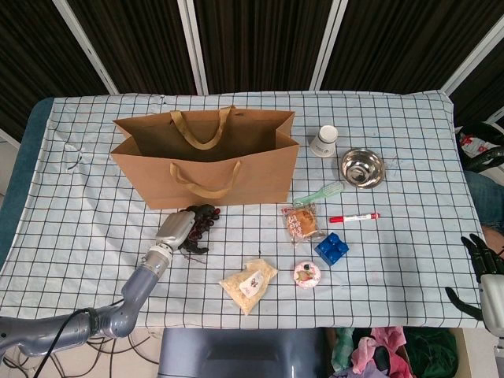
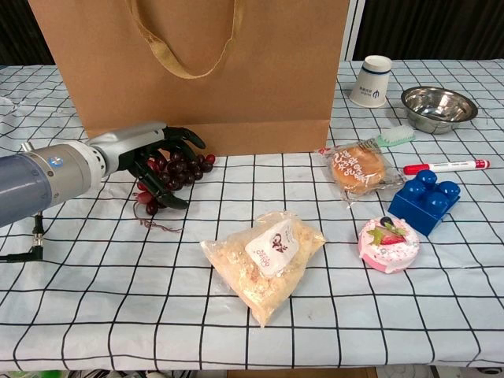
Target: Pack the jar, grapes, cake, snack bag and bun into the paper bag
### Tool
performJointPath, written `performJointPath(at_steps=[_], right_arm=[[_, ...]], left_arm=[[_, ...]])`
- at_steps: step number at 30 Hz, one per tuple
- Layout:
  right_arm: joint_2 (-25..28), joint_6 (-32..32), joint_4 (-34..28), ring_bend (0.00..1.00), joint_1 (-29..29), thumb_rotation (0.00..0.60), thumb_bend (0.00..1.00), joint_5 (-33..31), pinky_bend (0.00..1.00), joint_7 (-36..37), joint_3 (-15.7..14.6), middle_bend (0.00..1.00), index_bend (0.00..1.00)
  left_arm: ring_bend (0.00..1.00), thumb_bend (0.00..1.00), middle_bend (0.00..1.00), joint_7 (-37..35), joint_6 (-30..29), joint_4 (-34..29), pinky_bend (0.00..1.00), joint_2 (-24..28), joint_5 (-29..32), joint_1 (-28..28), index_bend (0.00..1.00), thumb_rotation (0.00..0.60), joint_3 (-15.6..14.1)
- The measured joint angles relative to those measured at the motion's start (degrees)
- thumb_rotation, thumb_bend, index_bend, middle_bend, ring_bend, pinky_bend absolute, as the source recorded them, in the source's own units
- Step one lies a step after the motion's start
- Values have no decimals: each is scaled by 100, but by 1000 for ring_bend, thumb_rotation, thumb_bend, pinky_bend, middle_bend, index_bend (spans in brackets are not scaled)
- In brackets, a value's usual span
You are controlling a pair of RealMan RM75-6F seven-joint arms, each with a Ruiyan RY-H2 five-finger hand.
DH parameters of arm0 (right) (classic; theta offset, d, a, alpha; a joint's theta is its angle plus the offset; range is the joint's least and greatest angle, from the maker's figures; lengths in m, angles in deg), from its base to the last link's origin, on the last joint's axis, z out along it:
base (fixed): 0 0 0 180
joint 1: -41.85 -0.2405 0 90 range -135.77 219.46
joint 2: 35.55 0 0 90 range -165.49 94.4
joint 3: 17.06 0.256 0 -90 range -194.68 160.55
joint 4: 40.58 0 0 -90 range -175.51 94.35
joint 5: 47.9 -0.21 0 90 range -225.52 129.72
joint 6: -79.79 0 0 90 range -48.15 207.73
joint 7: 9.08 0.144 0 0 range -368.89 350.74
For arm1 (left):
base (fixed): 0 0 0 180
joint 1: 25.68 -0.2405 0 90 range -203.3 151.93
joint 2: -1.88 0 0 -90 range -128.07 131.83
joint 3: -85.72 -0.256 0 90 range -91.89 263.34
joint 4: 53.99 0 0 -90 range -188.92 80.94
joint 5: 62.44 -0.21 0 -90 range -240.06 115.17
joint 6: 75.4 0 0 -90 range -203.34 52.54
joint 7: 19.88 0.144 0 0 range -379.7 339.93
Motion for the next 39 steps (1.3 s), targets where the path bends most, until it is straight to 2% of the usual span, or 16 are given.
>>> performJointPath(at_steps=[3, 9, 20, 23, 28, 32, 36, 39], right_arm=[[-7, -31, 11, 156, -6, 600, 190, -17, 244, 3, -4, 68, 83], [-8, -63, -14, 160, -16, 600, 191, -27, 244, -13, -11, 68, 83], [13, -105, -74, 161, -19, 600, 192, -60, 244, -25, -17, 68, 83], [28, -121, -92, 162, -22, 600, 192, -59, 245, -14, -23, 68, 83], [51, -142, -115, 163, -28, 600, 193, -25, 256, 29, -42, 68, 84], [62, -134, -130, 162, -26, 600, 192, -13, 257, 56, -45, 68, 84], [73, -119, -131, 163, -17, 600, 193, -40, 260, 87, -31, 68, 84], [79, -113, -130, 163, -17, 600, 193, -26, 267, 117, -30, 68, 84]], left_arm=[[241, 267, 336, -50, -68, -61, 396, 62, -76, -58, 240, 600, -11], [264, 270, 366, -10, -144, -116, 416, 127, -80, -77, 266, 600, -7], [277, 289, 394, 354, -259, -274, 427, 214, -140, -100, 289, 600, -189], [318, 294, 426, 499, -385, -346, 480, 232, -211, -115, 309, 600, -250], [438, 378, 532, 901, -705, -279, 599, 162, -332, -157, 384, 600, -363], [468, 400, 571, 1324, -789, -183, 623, 103, -276, -164, 424, 600, -450], [543, 470, 648, 1486, -806, -182, 707, 98, -174, -160, 479, 600, -453], [624, 566, 728, 1470, -835, -232, 796, 126, -241, -163, 560, 600, -429]])
